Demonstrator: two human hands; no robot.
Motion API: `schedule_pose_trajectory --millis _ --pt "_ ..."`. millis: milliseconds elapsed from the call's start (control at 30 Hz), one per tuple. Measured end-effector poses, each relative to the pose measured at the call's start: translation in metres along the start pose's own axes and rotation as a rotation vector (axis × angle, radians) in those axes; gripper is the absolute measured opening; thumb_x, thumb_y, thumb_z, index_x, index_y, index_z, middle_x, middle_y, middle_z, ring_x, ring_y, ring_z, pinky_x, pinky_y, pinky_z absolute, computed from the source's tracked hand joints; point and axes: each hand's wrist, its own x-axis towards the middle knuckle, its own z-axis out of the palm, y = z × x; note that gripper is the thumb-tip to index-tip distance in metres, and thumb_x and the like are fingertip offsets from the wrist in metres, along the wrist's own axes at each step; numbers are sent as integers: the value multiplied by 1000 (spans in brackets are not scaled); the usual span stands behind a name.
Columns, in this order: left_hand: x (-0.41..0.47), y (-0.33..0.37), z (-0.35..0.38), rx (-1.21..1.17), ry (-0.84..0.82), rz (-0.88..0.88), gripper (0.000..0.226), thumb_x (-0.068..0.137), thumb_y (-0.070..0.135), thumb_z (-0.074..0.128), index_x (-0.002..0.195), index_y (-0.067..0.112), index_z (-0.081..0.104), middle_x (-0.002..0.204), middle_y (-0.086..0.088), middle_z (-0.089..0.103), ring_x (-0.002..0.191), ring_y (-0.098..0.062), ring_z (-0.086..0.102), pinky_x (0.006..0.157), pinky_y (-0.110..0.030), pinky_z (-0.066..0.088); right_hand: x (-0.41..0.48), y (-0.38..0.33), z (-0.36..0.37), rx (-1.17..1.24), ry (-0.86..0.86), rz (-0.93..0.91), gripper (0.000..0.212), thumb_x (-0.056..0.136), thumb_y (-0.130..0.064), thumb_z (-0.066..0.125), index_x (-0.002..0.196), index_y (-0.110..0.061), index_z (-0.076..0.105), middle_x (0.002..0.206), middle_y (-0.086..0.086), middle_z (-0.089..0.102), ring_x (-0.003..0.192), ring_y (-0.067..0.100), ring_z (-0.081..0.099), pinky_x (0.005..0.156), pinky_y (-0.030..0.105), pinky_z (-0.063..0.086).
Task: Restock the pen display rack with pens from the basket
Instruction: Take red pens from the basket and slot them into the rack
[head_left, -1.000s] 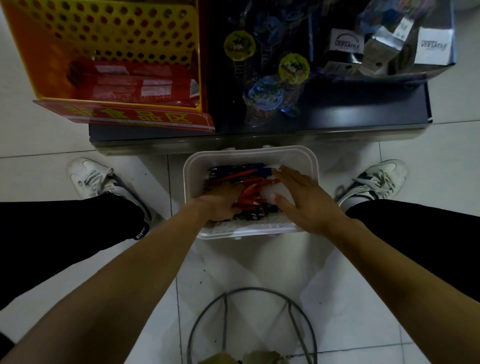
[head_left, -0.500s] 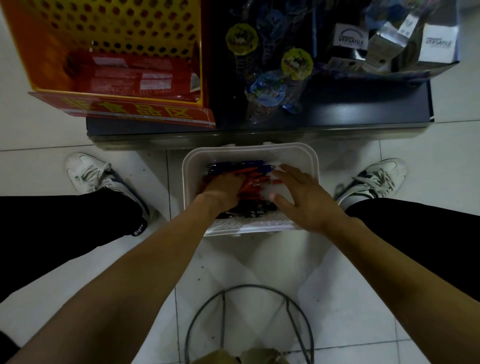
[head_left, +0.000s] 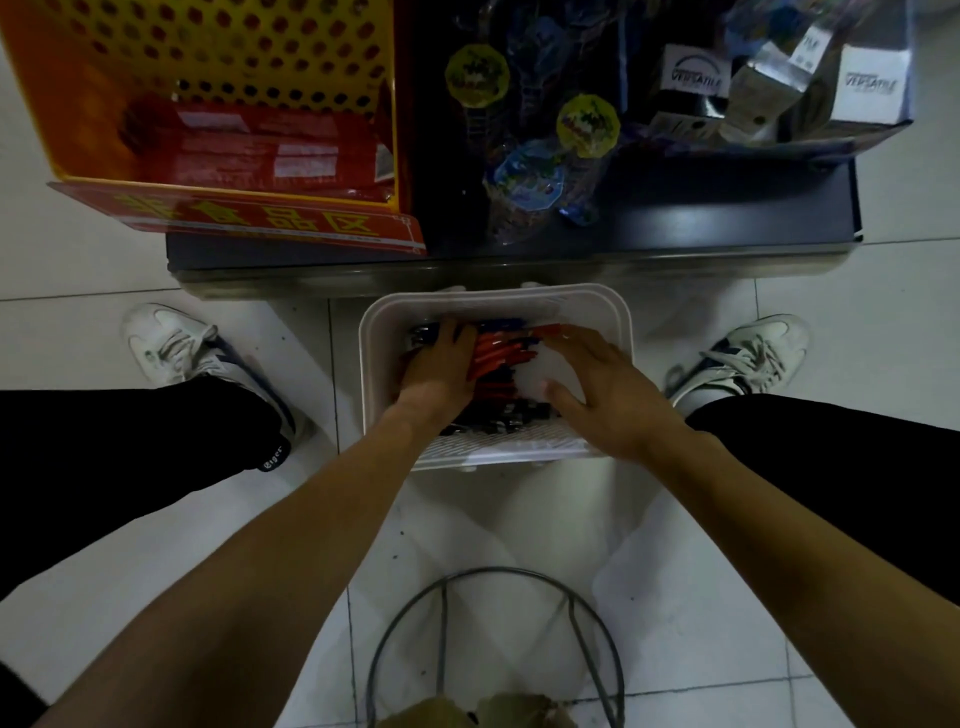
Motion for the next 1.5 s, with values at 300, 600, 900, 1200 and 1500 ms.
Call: schedule_pose_trajectory --millis 300,600,900,1200,1500 --pt "12 10 -2 173 -37 -7 49 96 22 53 142 16 36 137 -12 53 118 -33 55 96 -43 44 7 3 4 17 10 -24 54 98 -39 47 147 -21 34 154 2 32 130 27 44 103 41 43" --pt "-2 8 -17 -4 -166 62 34 81 41 70 109 24 63 101 1 67 91 -18 61 82 -25 44 3 0 -2 57 17 -24 51 98 -39 47 145 -25 35 152 1 35 130 25 45 102 38 44" --pt "-24 -1 -55 -298 -211 89 26 77 28 76 97 24 61 84 5 64 78 -14 60 76 -23 46 -2 -14 -23 78 54 99 51 99 -21 49 148 -21 33 142 12 47 121 29 53 98 33 42" --pt "-43 19 -105 -449 -261 55 21 76 20 76 86 7 63 76 -9 70 69 -15 67 66 -18 53 4 -55 -58 1028 119 274 35 96 -44 53 93 -13 67 99 7 73 89 22 68 82 33 52" --pt "-61 38 -153 -580 -394 62 26 73 32 80 90 13 71 91 -12 74 91 -32 70 90 -44 55 -2 -93 -85 966 411 131 20 97 -17 58 77 -13 58 71 4 63 62 12 60 52 14 48"
